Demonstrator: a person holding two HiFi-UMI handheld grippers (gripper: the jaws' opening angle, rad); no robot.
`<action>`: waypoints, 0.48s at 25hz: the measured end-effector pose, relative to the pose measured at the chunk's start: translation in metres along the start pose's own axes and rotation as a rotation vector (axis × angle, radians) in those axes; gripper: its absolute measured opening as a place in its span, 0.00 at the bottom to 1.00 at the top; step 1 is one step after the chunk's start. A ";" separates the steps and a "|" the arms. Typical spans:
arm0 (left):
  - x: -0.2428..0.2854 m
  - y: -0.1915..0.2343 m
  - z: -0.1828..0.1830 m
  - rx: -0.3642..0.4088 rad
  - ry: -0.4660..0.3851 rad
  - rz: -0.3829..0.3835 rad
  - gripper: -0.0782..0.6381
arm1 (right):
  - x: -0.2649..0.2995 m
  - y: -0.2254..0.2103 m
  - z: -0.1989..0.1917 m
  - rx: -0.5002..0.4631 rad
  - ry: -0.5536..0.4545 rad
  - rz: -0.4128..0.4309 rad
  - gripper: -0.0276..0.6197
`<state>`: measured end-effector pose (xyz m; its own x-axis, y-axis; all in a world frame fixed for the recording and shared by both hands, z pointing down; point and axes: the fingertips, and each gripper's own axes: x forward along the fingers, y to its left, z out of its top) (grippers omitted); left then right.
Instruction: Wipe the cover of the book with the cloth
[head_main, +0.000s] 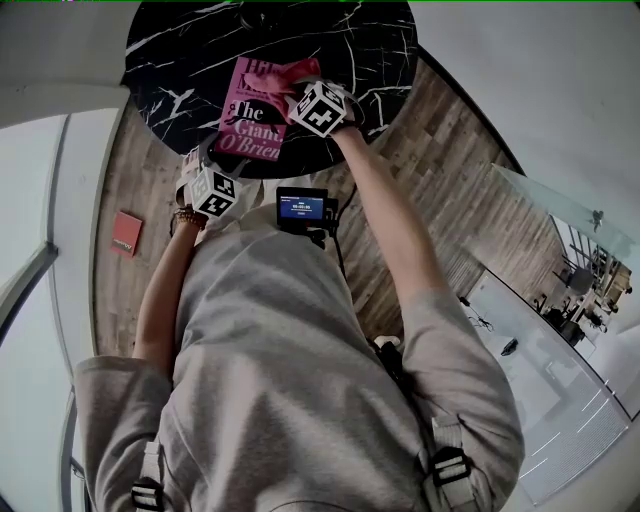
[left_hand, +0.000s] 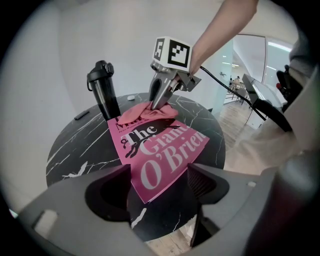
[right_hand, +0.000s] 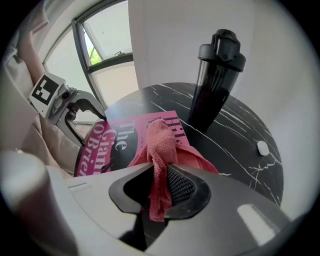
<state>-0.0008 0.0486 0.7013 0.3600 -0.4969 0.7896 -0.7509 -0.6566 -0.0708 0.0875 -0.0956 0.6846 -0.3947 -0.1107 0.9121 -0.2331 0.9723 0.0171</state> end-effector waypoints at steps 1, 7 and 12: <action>0.000 0.000 0.000 0.000 0.000 0.000 0.60 | 0.000 0.001 0.000 -0.001 0.001 0.003 0.17; 0.000 0.000 0.000 0.001 0.000 0.002 0.60 | 0.000 0.011 -0.001 -0.007 0.011 0.027 0.17; 0.000 0.000 0.001 0.005 0.005 0.001 0.60 | -0.001 0.020 -0.002 -0.010 0.012 0.045 0.17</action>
<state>-0.0001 0.0481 0.7012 0.3564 -0.4949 0.7925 -0.7488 -0.6586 -0.0745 0.0856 -0.0757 0.6848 -0.3941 -0.0645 0.9168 -0.2064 0.9783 -0.0198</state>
